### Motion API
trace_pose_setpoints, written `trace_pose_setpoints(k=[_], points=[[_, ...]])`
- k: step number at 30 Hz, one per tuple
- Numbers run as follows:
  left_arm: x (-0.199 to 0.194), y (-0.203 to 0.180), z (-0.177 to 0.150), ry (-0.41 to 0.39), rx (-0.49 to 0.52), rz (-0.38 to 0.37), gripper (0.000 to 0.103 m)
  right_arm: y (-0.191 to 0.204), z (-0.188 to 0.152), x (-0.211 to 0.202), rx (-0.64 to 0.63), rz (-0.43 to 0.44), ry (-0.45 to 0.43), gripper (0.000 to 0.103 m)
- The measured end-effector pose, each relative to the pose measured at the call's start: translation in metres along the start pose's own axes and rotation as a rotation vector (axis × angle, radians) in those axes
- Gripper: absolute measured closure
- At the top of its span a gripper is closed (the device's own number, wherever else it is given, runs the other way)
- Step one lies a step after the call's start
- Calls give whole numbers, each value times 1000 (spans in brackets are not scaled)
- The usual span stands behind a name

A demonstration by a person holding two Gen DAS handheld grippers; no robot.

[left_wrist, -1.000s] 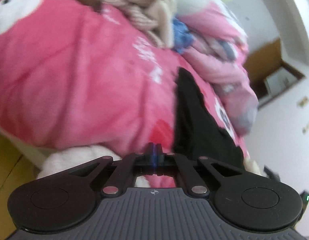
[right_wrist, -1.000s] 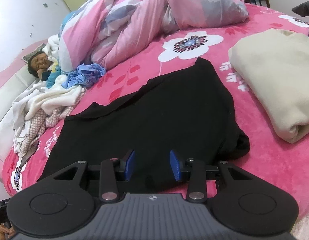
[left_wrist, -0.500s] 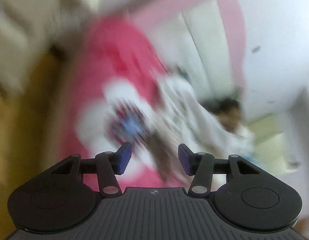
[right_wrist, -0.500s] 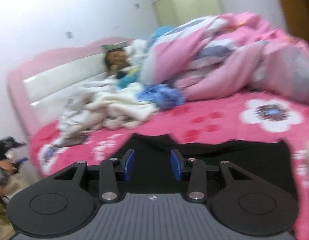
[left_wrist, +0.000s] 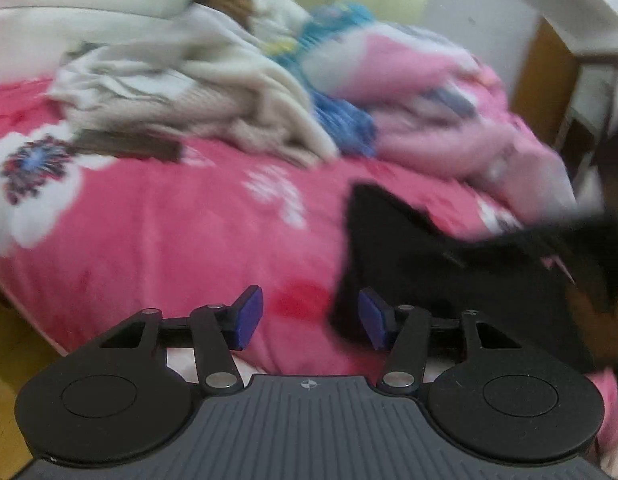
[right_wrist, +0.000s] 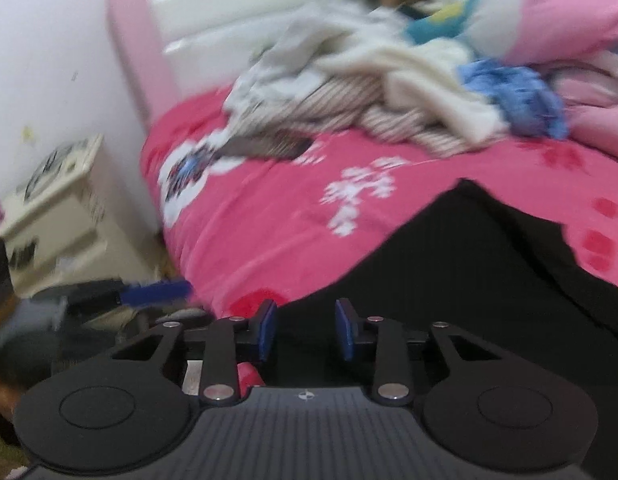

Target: Fold clothes

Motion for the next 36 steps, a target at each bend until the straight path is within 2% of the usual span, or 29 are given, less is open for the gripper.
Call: trace_pose_setpoints(k=[4,7,10,13,15,17,21,23,27,28,31,34,36], points=[[8,-11,-17,27,46,-29,53,-6,6,49,-70,-54,74,72],[13,-14,-22,48,87,-34,54,-18,14,55,-31,-125,-1,75],[19,-11,-23,45,115,-36,54,-22,18,33,-5,-86,-82,74],[17,-4,-21,24,87,-66,54,-15,13,11,-56,-18,-96,74],[17,3,-17,6,54,-91,55,-12,6,2,-71,-10,-90,74],[19,9,-13,1,4,-128,55,-19,-1,-6,-20,-19,-80,74],[32,19,-2,3,-116,-179,55,-51,-18,-22,204,-52,-95,74],[35,18,5,-16,-133,-189,56,-69,-28,-30,292,-100,-97,74],[37,6,23,-65,-84,-211,56,-103,-42,-41,399,-231,-97,73],[39,1,27,-66,-64,-219,56,-112,-43,-41,421,-240,-91,73],[55,-17,30,-29,-1,-226,56,-129,-37,-27,437,-221,-68,73],[79,-28,19,64,29,-191,61,-142,-22,6,401,-192,-18,74],[83,-30,11,88,51,-164,62,-158,-11,31,400,-200,0,75]])
Point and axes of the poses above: each gripper's, at about its wrist camera, not at the fingertips, and x roughly the way its jaws point, y to its left, z to its top, the point moved 1 cm from there along x, roughly the way its jaws point, and after that the axes turned 6 degrees about -z, right-handed, at the moved point
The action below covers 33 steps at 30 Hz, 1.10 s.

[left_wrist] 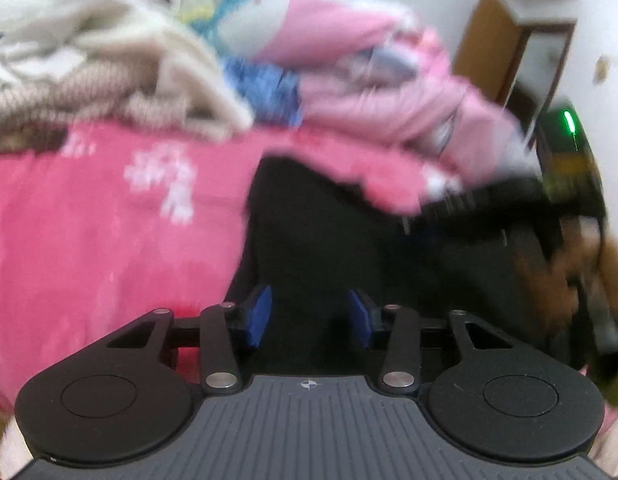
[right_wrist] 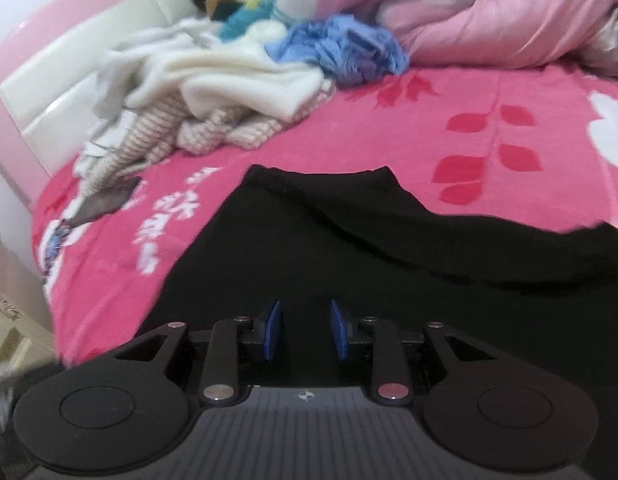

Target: Fold clothes

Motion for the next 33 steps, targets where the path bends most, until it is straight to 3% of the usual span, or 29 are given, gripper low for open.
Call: trace_pose_setpoints(k=[6,8,10,12,14,17,19,20,21,23,27,29,33], points=[[-4,-5,-2,10,35,16,61,-45,65,43,104,-164,-150,74],[-7,-1,-1,-2,11,3,60,-62,74,34,212,-117,-164,74],[-9,2,-1,-14,-5,-6,60,-61,69,12,237,-41,-189,74],[-10,5,-3,-16,-11,-11,60,-47,57,-3,185,30,-178,73],[-11,5,-4,-19,-12,-14,60,-32,47,2,126,77,-104,73],[-11,3,-4,-17,2,-6,60,-24,44,31,119,4,-89,73],[-12,2,-2,-20,7,5,60,-20,42,48,114,-52,-88,79],[-13,1,-1,-25,14,13,60,-18,42,46,110,-137,-153,78],[-14,0,1,-31,22,23,59,-17,41,39,121,-199,-199,77],[-17,-4,4,-64,42,44,52,-26,32,12,185,-113,-251,77],[-18,-8,10,-97,62,35,51,-54,-3,-55,217,-71,-282,76],[-13,-10,12,-78,59,22,51,-87,-17,-80,219,-73,-254,76],[-2,-7,11,-12,16,32,51,-156,-37,-101,277,-161,-144,75]])
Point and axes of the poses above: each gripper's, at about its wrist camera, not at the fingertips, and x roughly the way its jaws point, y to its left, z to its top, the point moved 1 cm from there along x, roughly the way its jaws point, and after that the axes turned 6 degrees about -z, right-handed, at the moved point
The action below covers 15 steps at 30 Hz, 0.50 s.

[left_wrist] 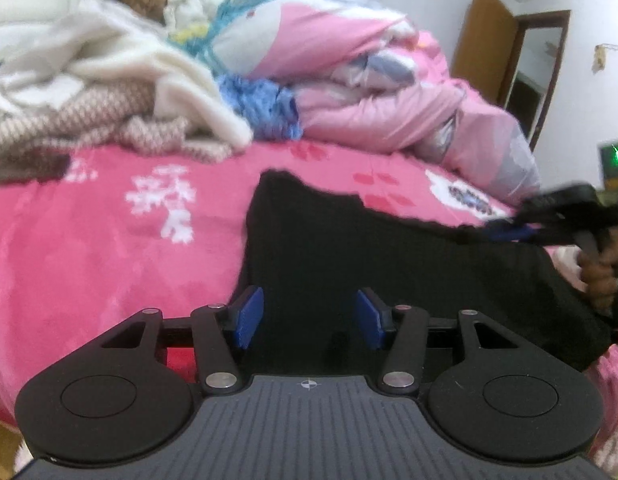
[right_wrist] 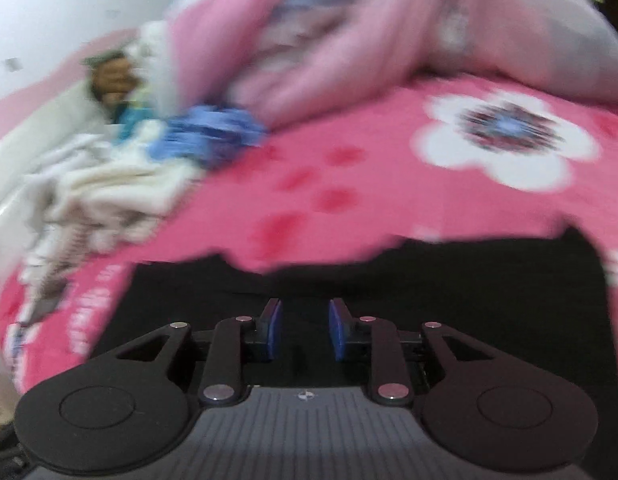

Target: Fold clothes

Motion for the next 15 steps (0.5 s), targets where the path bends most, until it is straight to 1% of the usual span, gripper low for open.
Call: trace_pose_setpoints(k=[1,2,4,5,7,8,10,11,13,15], points=[[2,2,-1,10,-11,10,52,-17,0,0,11,-26,28,75],[2,4,-1,14,-19,20,52,-31,5,9,23,-35,67,76],[2,7,0,18,-32,39,52,-53,15,20,59,-39,68,78],[2,8,1,19,-39,49,52,-64,20,26,73,-51,63,82],[2,10,3,25,-55,75,52,-74,32,28,41,-220,-24,83],[2,11,5,27,-61,86,52,-81,38,26,52,-294,-59,80],[0,13,7,24,-66,98,52,-96,43,6,123,-360,-91,80],[-2,13,9,16,-62,100,52,-97,43,-11,143,-337,-116,80],[-6,12,11,2,-40,99,51,-87,34,-56,145,-299,-159,80],[-7,9,14,-4,-19,94,50,-74,12,-101,101,-257,-180,79]])
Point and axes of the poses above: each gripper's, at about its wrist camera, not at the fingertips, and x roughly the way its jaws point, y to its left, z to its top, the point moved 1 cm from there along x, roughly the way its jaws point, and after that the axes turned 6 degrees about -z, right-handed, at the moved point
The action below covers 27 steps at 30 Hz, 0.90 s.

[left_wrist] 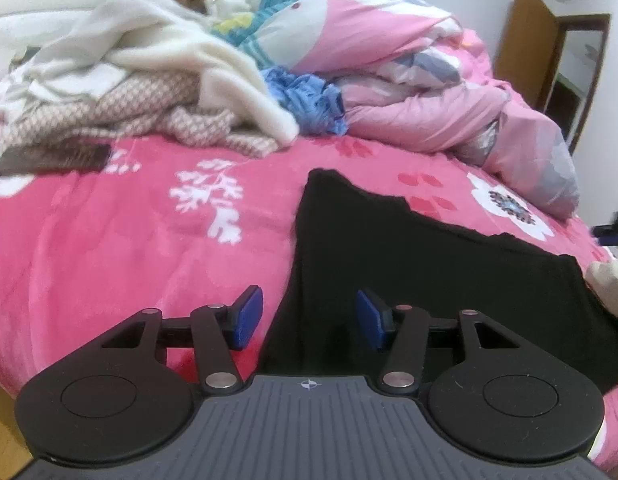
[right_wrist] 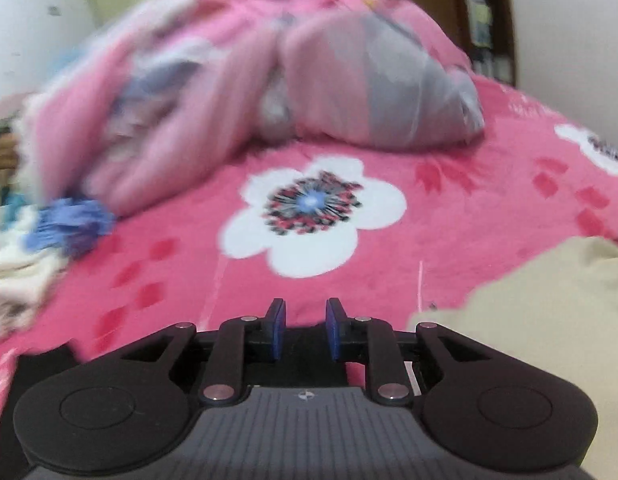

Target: Fold clothes

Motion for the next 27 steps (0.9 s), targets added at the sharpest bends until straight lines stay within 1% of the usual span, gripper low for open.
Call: trace_pose_setpoints(k=[2,4,5,7,8,12,13,17,18,19,20,25,27], points=[[1,-4,2,1,19,-7,50,-2,-19,-38,-44,27,0,79],[1,-9,3,4,34,-10,50,3,-44,-63,-91,64,32,79],[1,-12,3,7,39,-10,50,5,-63,-73,-113,82,58,79],[0,-17,2,5,50,-12,50,3,-87,-81,-121,81,94,79],[-1,-21,2,6,58,-15,50,2,-97,-87,-105,73,101,79],[-5,-35,-4,20,112,-20,50,-21,-124,-111,12,111,97,79],[-5,-38,-6,26,123,-20,50,-24,-131,-119,8,103,88,79],[-2,-47,-14,58,152,-8,50,-22,-162,-140,-98,81,70,79],[-1,-49,-16,65,152,-1,50,-22,-166,-140,-118,70,65,79],[1,-50,-18,73,152,6,50,-21,-159,-130,-135,56,57,79],[3,-51,-19,80,152,13,50,-20,-160,-128,-148,53,49,79],[10,-52,-25,113,135,53,50,-14,-151,-109,-245,68,-11,79],[11,-53,-25,115,132,68,50,-15,-142,-88,-250,83,-15,79]])
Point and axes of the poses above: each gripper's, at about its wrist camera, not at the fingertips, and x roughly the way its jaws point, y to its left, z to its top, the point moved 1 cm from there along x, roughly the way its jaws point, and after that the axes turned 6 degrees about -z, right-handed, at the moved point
